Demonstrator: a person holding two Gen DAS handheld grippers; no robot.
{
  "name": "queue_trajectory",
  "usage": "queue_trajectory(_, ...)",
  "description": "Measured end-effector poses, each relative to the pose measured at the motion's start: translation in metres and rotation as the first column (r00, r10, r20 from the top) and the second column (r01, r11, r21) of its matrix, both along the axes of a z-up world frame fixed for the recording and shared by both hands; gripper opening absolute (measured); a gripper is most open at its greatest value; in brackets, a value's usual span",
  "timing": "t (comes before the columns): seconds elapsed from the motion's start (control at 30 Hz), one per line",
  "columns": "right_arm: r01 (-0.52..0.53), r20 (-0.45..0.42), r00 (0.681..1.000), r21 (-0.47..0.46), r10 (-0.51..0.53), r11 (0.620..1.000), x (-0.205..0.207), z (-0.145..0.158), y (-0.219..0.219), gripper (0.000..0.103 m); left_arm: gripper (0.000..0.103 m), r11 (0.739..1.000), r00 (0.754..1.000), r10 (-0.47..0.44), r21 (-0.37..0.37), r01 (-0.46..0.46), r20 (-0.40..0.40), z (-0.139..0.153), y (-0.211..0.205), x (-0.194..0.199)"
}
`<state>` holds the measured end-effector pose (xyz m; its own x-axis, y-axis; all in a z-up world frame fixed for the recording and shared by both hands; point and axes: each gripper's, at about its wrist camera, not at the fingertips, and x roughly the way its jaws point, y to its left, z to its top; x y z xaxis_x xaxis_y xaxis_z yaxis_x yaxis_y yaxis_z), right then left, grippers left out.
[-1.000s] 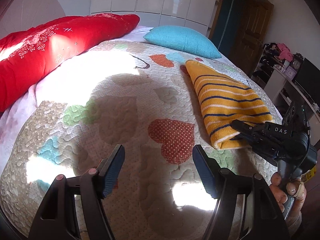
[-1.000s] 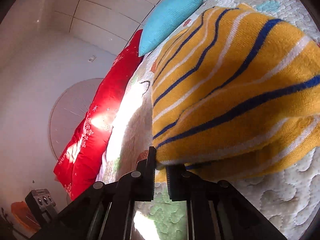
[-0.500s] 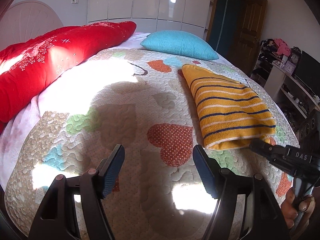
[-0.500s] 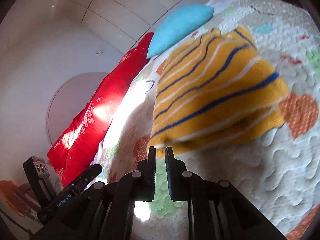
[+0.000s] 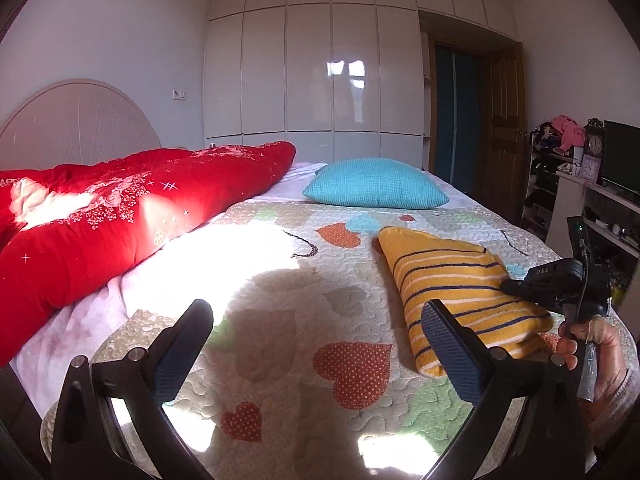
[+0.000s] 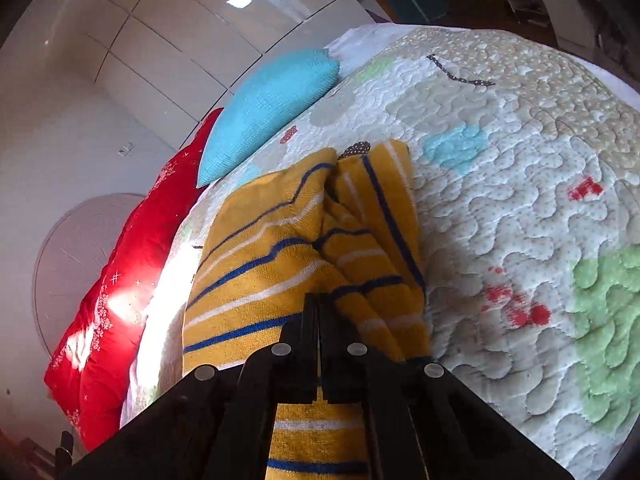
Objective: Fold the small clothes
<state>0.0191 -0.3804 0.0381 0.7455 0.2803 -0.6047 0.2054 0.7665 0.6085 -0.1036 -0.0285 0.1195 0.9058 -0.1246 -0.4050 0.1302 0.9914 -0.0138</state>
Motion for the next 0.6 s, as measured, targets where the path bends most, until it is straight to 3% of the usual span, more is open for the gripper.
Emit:
queue_trajectory(0.13, -0.013, 0.076, 0.997, -0.151, 0.025, 0.988, -0.009, 0.035, 0.023, 0.038, 0.103, 1.000, 0.998, -0.011, -0.027, 0.010, -0.065, -0.007, -0.005, 0.010)
queue_trajectory(0.23, -0.063, 0.102, 0.991, -0.177, 0.081, 0.982, 0.006, 0.047, 0.035, 0.040, 0.103, 1.000, 0.995, -0.004, -0.016, 0.003, -0.101, -0.011, -0.010, 0.013)
queue_trajectory(0.3, -0.074, 0.100, 0.991, -0.140, 0.088, 0.987, 0.024, 0.043, 0.032, 0.041, 0.103, 1.000, 0.995, -0.006, -0.015, 0.005, -0.100, -0.010, -0.011, 0.011)
queue_trajectory(0.37, -0.095, 0.025, 0.995, -0.065, 0.097, 0.993, 0.047, 0.024, 0.023, 0.052, 0.103, 1.000, 0.997, -0.007, -0.005, 0.007, -0.077, -0.006, -0.013, 0.008)
queue_trajectory(0.4, -0.097, -0.031, 0.995, -0.022, 0.097, 0.995, 0.055, 0.010, 0.018, 0.048, 0.103, 1.000, 0.998, -0.007, -0.002, 0.007, -0.063, -0.003, -0.013, 0.006)
queue_trajectory(0.43, -0.087, -0.052, 0.995, 0.005, 0.087, 0.996, 0.056, 0.003, 0.012, 0.038, 0.103, 1.000, 0.999, -0.008, -0.001, 0.008, -0.052, 0.000, -0.013, 0.005)
queue_trajectory(0.47, -0.074, -0.037, 0.997, 0.004, 0.074, 0.997, 0.048, 0.005, 0.009, 0.034, 0.103, 1.000, 0.999, -0.012, -0.002, 0.012, -0.047, 0.002, -0.013, 0.004)
queue_trajectory(0.53, -0.061, -0.013, 0.998, -0.067, 0.060, 0.996, 0.025, 0.017, 0.011, 0.039, 0.103, 0.999, 0.998, -0.034, -0.009, 0.033, -0.049, 0.005, -0.013, 0.005)
queue_trajectory(0.6, -0.045, 0.003, 0.999, -0.170, 0.046, 0.984, -0.008, 0.028, 0.017, 0.053, 0.103, 0.998, 0.995, -0.065, -0.012, 0.065, -0.071, 0.002, -0.017, 0.008)
